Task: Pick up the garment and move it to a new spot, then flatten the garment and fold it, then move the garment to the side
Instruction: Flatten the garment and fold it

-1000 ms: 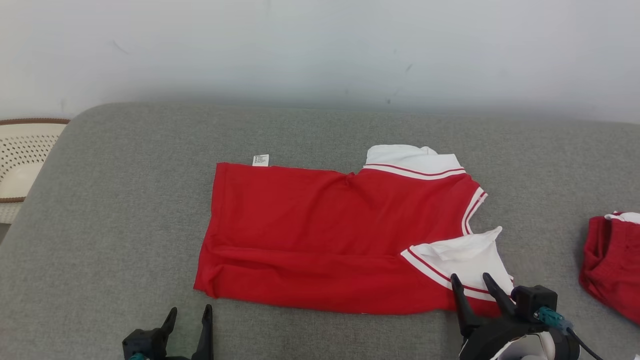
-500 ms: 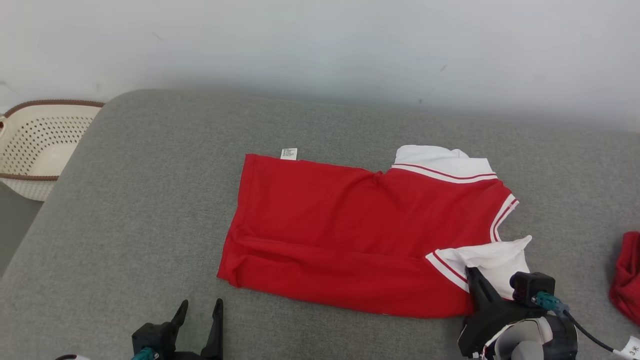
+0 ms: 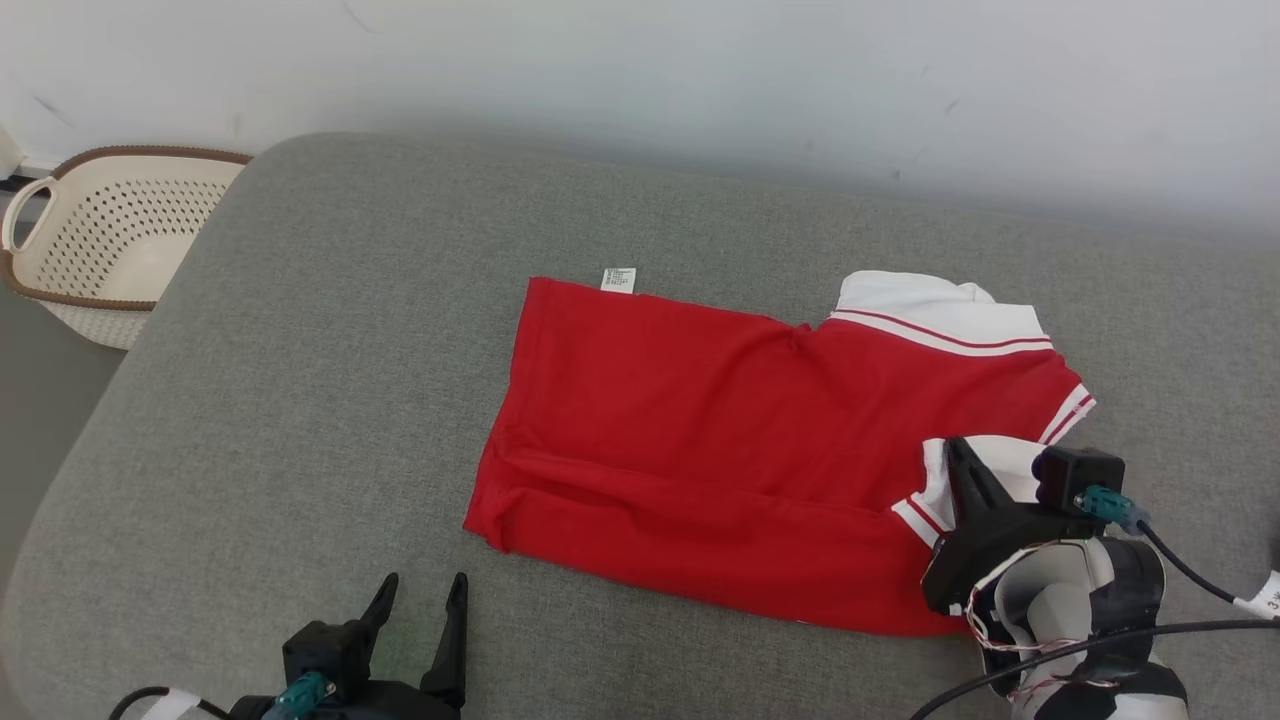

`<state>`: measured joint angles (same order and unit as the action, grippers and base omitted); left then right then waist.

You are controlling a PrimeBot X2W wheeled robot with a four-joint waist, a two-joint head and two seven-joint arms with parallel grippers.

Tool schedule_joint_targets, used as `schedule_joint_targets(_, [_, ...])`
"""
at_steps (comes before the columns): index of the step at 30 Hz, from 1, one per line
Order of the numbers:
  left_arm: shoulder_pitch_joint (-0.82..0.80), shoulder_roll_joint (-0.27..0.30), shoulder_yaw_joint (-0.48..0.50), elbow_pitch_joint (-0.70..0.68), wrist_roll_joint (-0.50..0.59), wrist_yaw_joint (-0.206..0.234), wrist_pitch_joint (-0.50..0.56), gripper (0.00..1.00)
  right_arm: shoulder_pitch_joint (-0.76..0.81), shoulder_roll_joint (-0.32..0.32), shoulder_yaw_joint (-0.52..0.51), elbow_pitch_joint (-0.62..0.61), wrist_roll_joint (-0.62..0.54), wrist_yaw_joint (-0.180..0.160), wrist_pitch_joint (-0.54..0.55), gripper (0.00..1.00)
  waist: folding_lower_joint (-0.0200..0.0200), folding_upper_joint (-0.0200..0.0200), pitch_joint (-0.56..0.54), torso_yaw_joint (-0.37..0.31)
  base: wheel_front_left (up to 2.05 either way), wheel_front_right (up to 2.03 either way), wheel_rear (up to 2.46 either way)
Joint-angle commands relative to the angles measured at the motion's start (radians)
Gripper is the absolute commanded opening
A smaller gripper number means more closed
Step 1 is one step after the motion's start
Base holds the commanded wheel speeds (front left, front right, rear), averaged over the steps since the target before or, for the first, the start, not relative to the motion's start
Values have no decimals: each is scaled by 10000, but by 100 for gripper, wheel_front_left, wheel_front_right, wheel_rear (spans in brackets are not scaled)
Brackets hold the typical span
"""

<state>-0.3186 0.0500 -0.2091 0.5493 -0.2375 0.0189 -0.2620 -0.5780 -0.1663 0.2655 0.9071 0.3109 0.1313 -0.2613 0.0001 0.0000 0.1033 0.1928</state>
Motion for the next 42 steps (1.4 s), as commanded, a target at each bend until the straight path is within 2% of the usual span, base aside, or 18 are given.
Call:
schedule_joint_targets(1, [-102,16,-48,18,-34,27,-36,100,-124,48,-56,-19,-31,-10,-47,0,-1,0,-1,5,0,0,0])
schedule_joint_targets(3, [-53,19,-31,58,-53,70,-36,100,-118,122,-181,-111,20,-10,-47,0,-1,0,-57,-70,0,0,0])
schedule_joint_targets(4, [-27,15,-3,85,-54,50,-36,100,-35,123,-256,-210,55,-10,-47,29,-1,0,-91,-116,0,0,0])
schedule_joint_targets(5, [11,13,23,103,-54,30,-36,100,105,110,-327,-337,78,-11,-47,44,-1,0,-148,-181,0,0,0])
schedule_joint_targets(6, [65,15,52,124,-68,12,-36,100,271,92,-409,-470,122,-11,-47,89,-1,0,-200,-244,0,0,0])
schedule_joint_targets(7, [119,18,82,151,-57,14,-36,100,448,53,-491,-643,134,-11,-47,100,-1,0,-249,-319,0,0,0])
schedule_joint_targets(16, [435,22,612,145,134,19,-36,100,2463,-115,-1009,-2425,212,-11,-46,100,-1,0,-526,-1281,0,0,0])
schedule_joint_targets(20, [487,13,706,123,140,-22,-36,100,3038,-83,-1164,-2753,281,-11,-47,100,-1,0,-527,-1474,0,0,0])
schedule_joint_targets(29, [371,16,636,87,92,-75,-36,100,3839,35,-1477,-2932,422,-11,-47,100,-1,0,-432,-1538,0,0,0])
schedule_joint_targets(39, [102,18,578,94,162,-128,-36,100,3279,-15,-1148,-2140,536,-11,-27,100,-1,0,-133,-1375,0,0,0])
schedule_joint_targets(41, [113,16,606,94,171,-135,-36,100,3202,-11,-868,-1848,577,-9,-15,64,-1,0,-115,-1338,0,0,0])
schedule_joint_targets(42, [108,15,613,93,171,-135,-36,100,3163,-9,-707,-1725,602,-9,-9,37,-1,0,-110,-1324,0,0,0])
